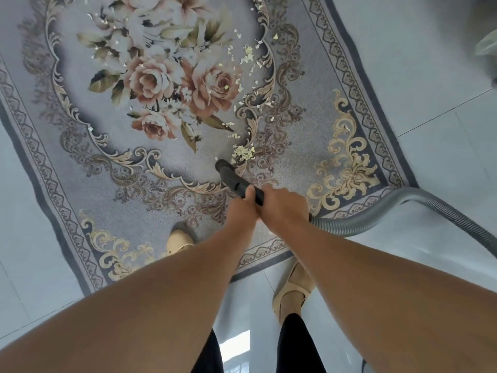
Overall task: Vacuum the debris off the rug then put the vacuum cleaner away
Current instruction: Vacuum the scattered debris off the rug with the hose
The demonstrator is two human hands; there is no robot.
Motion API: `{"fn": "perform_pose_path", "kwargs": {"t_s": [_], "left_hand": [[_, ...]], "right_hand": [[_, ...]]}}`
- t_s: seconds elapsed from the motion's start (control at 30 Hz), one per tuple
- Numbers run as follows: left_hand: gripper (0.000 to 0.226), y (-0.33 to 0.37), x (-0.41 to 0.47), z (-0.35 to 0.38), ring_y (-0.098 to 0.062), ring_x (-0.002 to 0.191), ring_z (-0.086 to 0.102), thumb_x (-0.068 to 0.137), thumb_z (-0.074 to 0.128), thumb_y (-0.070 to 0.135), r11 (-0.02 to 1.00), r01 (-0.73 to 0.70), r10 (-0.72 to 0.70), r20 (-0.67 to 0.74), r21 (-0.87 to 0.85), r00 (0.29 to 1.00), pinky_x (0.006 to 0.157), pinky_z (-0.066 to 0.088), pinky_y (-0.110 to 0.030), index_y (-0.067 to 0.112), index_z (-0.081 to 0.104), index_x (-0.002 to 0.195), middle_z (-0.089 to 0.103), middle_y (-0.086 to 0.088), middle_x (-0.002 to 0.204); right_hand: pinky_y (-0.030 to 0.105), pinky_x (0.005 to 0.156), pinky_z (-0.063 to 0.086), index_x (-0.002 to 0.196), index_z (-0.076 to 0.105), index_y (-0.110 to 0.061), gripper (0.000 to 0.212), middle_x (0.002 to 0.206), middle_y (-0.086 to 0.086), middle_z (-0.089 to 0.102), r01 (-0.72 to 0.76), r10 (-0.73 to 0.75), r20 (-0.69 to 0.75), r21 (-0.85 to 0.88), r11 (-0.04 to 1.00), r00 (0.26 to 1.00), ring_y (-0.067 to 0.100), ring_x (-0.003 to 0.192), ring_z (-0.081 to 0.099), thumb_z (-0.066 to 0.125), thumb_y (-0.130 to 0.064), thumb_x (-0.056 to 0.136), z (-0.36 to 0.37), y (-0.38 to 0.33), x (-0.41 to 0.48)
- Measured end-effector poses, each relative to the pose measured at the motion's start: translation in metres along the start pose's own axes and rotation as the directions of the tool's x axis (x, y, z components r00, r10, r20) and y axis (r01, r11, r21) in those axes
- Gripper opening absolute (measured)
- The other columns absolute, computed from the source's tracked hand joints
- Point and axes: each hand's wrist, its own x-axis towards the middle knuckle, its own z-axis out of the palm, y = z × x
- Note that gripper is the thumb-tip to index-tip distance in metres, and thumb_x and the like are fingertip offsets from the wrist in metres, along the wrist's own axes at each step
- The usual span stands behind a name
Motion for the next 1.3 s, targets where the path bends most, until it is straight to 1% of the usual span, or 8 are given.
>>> {"fn": "perform_pose_path", "kwargs": {"t_s": [0.17, 0.33, 0.47, 0.6, 0.7, 0.97, 1.17, 1.3], "left_hand": [[0.042, 0.012, 0.023, -0.028, -0.016, 0.050, 0.045, 0.099, 0.046, 0.041, 0.996, -0.070, 0.073, -0.050, 0.060, 0.996, 0.052, 0.038, -0.027, 0.001, 0.061, 0.099, 0.051, -0.006, 0.060], [0.044, 0.004, 0.005, -0.003, -0.018, 0.064, 0.056, 0.100, 0.043, 0.042, 0.998, -0.057, 0.056, 0.041, 0.013, 0.998, 0.071, 0.049, -0.033, 0.003, 0.062, 0.094, 0.063, -0.008, 0.073], [0.052, -0.007, -0.011, 0.034, -0.024, 0.073, 0.059, 0.099, 0.042, 0.046, 0.998, 0.005, -0.012, 0.103, 0.070, 0.995, 0.070, 0.048, -0.036, -0.002, 0.064, 0.102, 0.068, -0.017, 0.089], [0.055, -0.010, -0.017, 0.053, -0.025, 0.071, 0.056, 0.099, 0.042, 0.046, 0.998, 0.046, -0.053, 0.138, 0.052, 0.989, 0.070, 0.046, -0.036, -0.004, 0.064, 0.105, 0.063, -0.015, 0.085], [0.052, -0.004, -0.010, 0.045, -0.021, 0.070, 0.055, 0.098, 0.042, 0.047, 0.999, 0.041, -0.043, 0.101, 0.026, 0.994, 0.073, 0.048, -0.037, 0.000, 0.064, 0.102, 0.063, -0.011, 0.086], [0.036, 0.018, 0.014, 0.002, -0.013, 0.043, 0.035, 0.100, 0.043, 0.040, 0.997, -0.072, 0.072, 0.015, 0.005, 0.997, 0.045, 0.028, -0.025, 0.013, 0.051, 0.077, 0.046, -0.003, 0.054], [0.044, 0.013, -0.005, 0.026, -0.013, 0.058, 0.050, 0.098, 0.043, 0.046, 0.997, -0.035, 0.039, 0.055, -0.071, 0.998, 0.057, 0.041, -0.026, 0.007, 0.060, 0.089, 0.058, -0.003, 0.067], [0.050, 0.012, -0.020, 0.056, -0.013, 0.048, 0.042, 0.090, 0.053, 0.057, 0.997, 0.011, 0.000, 0.137, -0.081, 0.991, 0.050, 0.035, -0.027, 0.010, 0.058, 0.074, 0.051, -0.003, 0.059]], "right_hand": [[0.032, 0.061, 0.040, 0.112, 0.053, -0.017, 0.038, 0.079, 0.002, 0.054, -0.019, 0.019, 0.003, 0.086, 0.996, 1.000, 0.023, 0.068, 0.053, 0.036, -0.049, 0.099, 0.002, -0.032, 0.022], [0.031, 0.060, 0.038, 0.108, 0.051, -0.019, 0.040, 0.081, 0.002, 0.059, -0.013, 0.013, 0.000, 0.071, 0.997, 1.000, 0.023, 0.065, 0.050, 0.037, -0.054, 0.097, 0.004, 0.000, 0.008], [0.032, 0.060, 0.037, 0.101, 0.047, -0.017, 0.043, 0.074, 0.001, 0.054, -0.016, 0.016, 0.008, 0.021, 1.000, 1.000, 0.025, 0.065, 0.050, 0.032, -0.057, 0.097, 0.002, 0.041, -0.014], [0.033, 0.060, 0.038, 0.101, 0.044, -0.017, 0.041, 0.066, -0.001, 0.042, -0.035, 0.036, 0.028, -0.028, 0.999, 0.999, 0.026, 0.065, 0.050, 0.030, -0.056, 0.098, -0.003, 0.057, -0.023], [0.032, 0.060, 0.037, 0.102, 0.046, -0.016, 0.038, 0.072, 0.001, 0.048, -0.028, 0.029, 0.006, -0.041, 0.999, 1.000, 0.025, 0.066, 0.050, 0.033, -0.052, 0.099, -0.005, 0.046, -0.014], [0.031, 0.059, 0.038, 0.108, 0.054, -0.016, 0.029, 0.076, 0.001, 0.052, -0.021, 0.023, -0.068, 0.031, 0.999, 0.997, 0.023, 0.064, 0.051, 0.039, -0.040, 0.100, -0.003, 0.000, 0.022], [0.031, 0.059, 0.038, 0.113, 0.050, -0.018, 0.028, 0.069, -0.001, 0.047, 0.005, -0.006, -0.044, -0.020, 1.000, 0.999, 0.023, 0.064, 0.052, 0.038, -0.039, 0.100, -0.006, 0.027, 0.010], [0.031, 0.059, 0.037, 0.113, 0.049, -0.017, 0.027, 0.077, 0.002, 0.052, -0.012, 0.009, -0.037, -0.080, 0.997, 0.999, 0.024, 0.066, 0.052, 0.036, -0.037, 0.100, -0.009, 0.061, -0.002]]}}
